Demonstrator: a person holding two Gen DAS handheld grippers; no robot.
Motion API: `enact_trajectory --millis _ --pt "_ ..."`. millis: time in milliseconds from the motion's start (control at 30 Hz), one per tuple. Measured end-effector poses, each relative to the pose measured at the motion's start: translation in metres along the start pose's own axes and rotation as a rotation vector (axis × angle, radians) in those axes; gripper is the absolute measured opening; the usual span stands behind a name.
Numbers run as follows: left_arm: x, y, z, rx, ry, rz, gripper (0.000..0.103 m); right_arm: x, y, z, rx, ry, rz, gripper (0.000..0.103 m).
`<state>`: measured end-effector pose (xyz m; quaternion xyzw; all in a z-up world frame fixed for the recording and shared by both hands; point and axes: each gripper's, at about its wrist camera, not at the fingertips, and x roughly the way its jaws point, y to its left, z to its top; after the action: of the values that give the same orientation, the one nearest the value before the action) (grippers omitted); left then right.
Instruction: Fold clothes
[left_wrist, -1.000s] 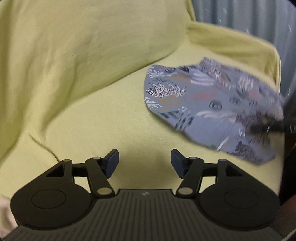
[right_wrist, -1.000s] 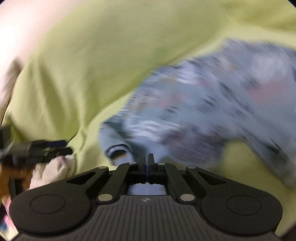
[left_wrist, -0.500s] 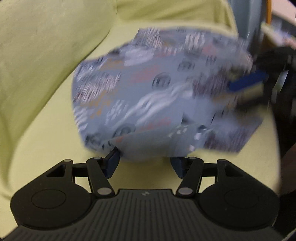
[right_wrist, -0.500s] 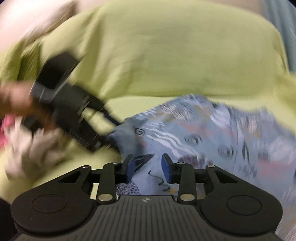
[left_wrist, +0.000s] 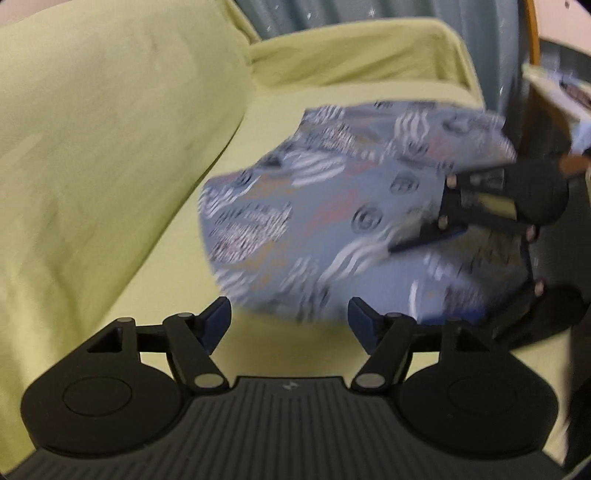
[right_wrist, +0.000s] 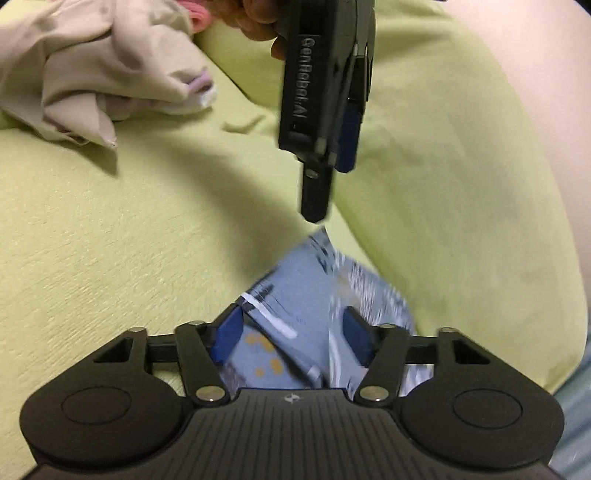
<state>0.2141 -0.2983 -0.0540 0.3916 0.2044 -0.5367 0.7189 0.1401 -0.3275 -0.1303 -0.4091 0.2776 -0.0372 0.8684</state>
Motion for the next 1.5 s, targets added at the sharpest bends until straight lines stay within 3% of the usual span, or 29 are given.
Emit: enact_trajectory --millis 67,100,133,167,333,433,667,833,967,1067,1133,1367,1433,1500 --pt "-0.002 -0.001 -0.007 0.063 0.031 0.043 0.066 0.001 0.0 0.0 -0.004 -0.015 -0.003 0.031" --pt "-0.003 -0.003 -0.01 0.112 0.039 0.064 0.066 0.0 -0.004 0.001 0.018 -0.019 0.0 0.025" --pt "-0.004 -0.005 -0.011 0.163 0.047 0.084 0.066 -0.002 -0.009 0.001 0.057 -0.022 0.009 0.011" --pt "-0.006 -0.007 -0.013 0.214 0.054 0.104 0.067 -0.006 -0.016 0.001 0.108 -0.026 0.018 0.005" --pt "-0.012 -0.027 -0.011 0.562 0.045 0.159 0.074 -0.035 -0.071 -0.013 0.541 -0.056 0.083 0.004" --pt "-0.015 -0.039 -0.01 0.772 0.038 0.191 0.075 -0.048 -0.097 -0.021 0.702 -0.061 0.086 0.004" --pt "0.031 -0.023 0.003 1.118 0.091 0.184 0.073 -0.063 -0.108 -0.031 0.791 -0.101 0.109 0.005" --pt "0.079 -0.002 0.017 1.351 0.078 0.136 0.063 -0.069 -0.109 -0.037 0.851 -0.065 0.074 0.005" --pt "0.12 0.018 0.035 1.458 0.015 0.098 0.06 -0.069 -0.119 -0.051 0.974 -0.031 0.089 0.005" --pt "0.147 0.038 0.045 1.572 -0.052 0.041 0.052 -0.072 -0.124 -0.065 1.007 -0.02 0.109 0.005" --pt "0.168 0.048 0.048 1.63 -0.049 0.038 0.043 -0.072 -0.13 -0.079 1.061 -0.02 0.127 0.005" --pt "0.213 0.063 0.039 1.781 -0.026 0.047 0.03 -0.058 -0.139 -0.107 1.135 -0.004 0.118 0.005" --pt "0.218 0.062 0.037 1.787 -0.015 0.074 0.007 -0.053 -0.135 -0.109 1.159 0.001 0.144 0.005" --pt "0.216 0.057 0.038 1.763 -0.016 0.09 0.002 -0.052 -0.131 -0.109 1.165 0.004 0.155 0.005"
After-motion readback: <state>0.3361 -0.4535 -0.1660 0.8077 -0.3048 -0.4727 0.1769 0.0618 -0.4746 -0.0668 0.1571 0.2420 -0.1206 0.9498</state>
